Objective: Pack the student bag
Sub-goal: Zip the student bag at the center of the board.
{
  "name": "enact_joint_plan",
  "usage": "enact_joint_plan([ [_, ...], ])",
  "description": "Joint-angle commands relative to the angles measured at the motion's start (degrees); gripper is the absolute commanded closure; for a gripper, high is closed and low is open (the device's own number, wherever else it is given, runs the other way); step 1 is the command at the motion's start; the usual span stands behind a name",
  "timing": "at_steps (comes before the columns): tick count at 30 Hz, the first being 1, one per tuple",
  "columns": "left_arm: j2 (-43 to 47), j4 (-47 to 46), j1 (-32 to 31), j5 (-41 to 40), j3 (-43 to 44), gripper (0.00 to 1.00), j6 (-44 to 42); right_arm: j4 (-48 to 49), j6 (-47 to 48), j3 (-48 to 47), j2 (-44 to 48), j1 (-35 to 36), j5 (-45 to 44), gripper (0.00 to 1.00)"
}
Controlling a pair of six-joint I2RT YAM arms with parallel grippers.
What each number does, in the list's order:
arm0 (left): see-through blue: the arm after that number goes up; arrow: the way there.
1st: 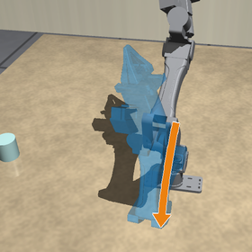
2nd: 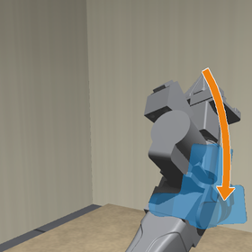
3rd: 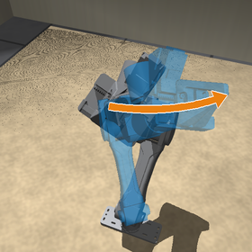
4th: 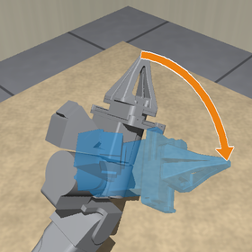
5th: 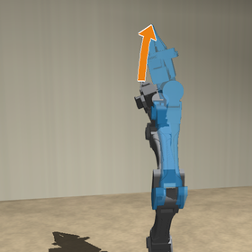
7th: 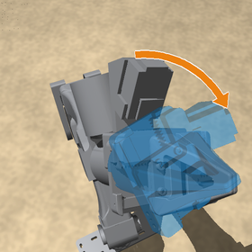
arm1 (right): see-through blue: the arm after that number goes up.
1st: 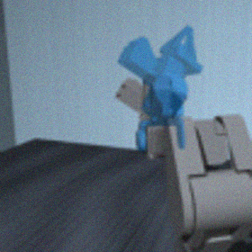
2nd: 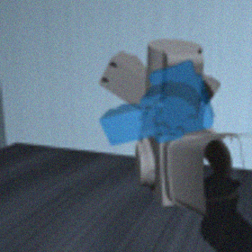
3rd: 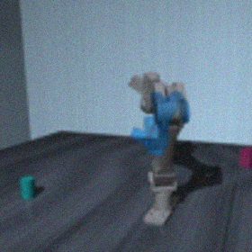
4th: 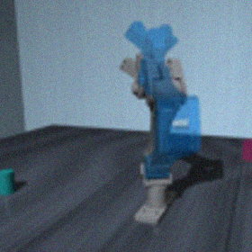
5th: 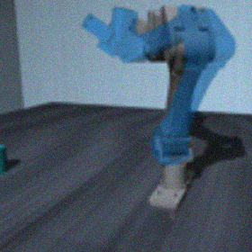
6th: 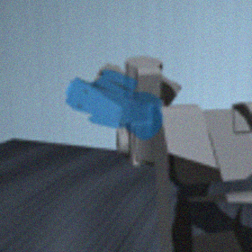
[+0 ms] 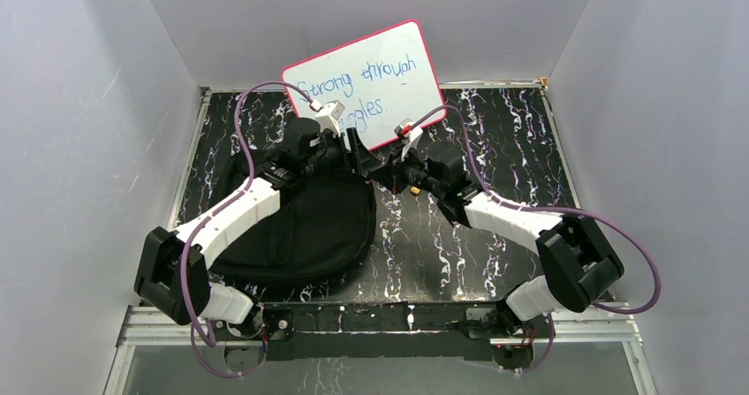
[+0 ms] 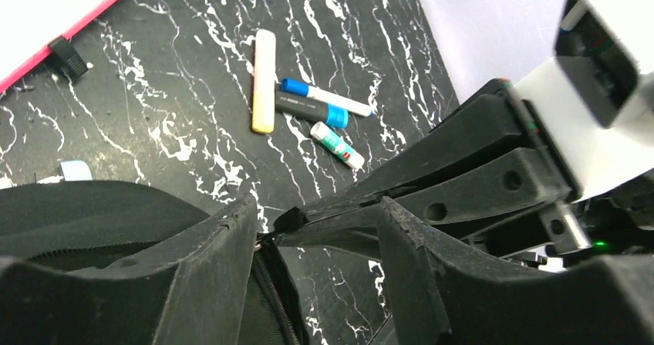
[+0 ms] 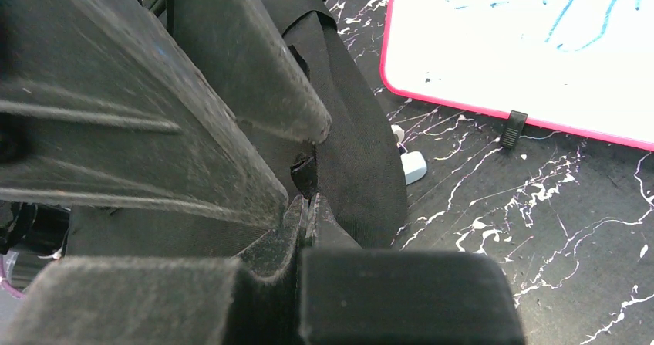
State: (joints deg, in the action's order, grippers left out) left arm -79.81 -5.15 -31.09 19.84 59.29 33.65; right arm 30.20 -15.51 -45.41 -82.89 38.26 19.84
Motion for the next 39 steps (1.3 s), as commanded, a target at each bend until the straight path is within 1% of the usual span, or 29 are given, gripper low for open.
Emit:
enact_joint_plan([
  [1, 1.7, -0.88, -0.86, -1.36, -1.12, 0.46, -0.65, 4.78, -1.01, -2.95, 0.12, -0.21, -0.13, 1.0],
  [7, 1.6, -0.39, -1.38, -2.52, -1.97, 0.48, -0.59, 4.79, -1.11, -3.24, 0.02, -0.24, -0.21, 1.0],
  [9, 1.23, -0.39, -1.58, -2.47, -1.93, 0.53, -0.43, 4.79, -1.25, -3.28, -0.06, -0.25, -0.28, 1.0],
  [12, 0.68, -0.39, -1.69, -2.41, -1.86, 0.63, -0.09, 4.79, -1.37, -3.27, -0.08, -0.26, -0.32, 1.0],
  [15, 0.38, -0.39, -1.82, -2.51, -2.02, 0.68, 0.33, 4.79, -1.45, -3.21, -0.03, -0.24, -0.41, 1.0],
  [22, 0.26, -0.39, -1.96, -3.31, -2.68, 0.71, 0.54, 5.02, -1.62, -2.98, 0.13, -0.26, -0.11, 1.0],
  [25, 0.27, -0.39, -1.96, -4.4, -3.08, 0.75, 0.47, 5.31, -1.63, -2.83, 0.26, -0.21, 0.13, 1.0],
  [30, -0.14, -0.48, -1.96, -5.61, -3.29, 0.78, 0.28, 5.31, -1.62, -2.73, 0.45, -0.21, 0.12, 1.0],
  [37, -1.05, -0.52, -1.91, -5.36, -3.14, 0.9, 0.14, 5.31, -1.65, -2.58, 0.63, -0.29, -0.1, 1.0],
  [39, -0.85, -0.48, -1.95, -5.51, -3.38, 1.0, -0.32, 5.31, -1.63, -2.47, 0.76, -0.21, -0.09, 1.0],
])
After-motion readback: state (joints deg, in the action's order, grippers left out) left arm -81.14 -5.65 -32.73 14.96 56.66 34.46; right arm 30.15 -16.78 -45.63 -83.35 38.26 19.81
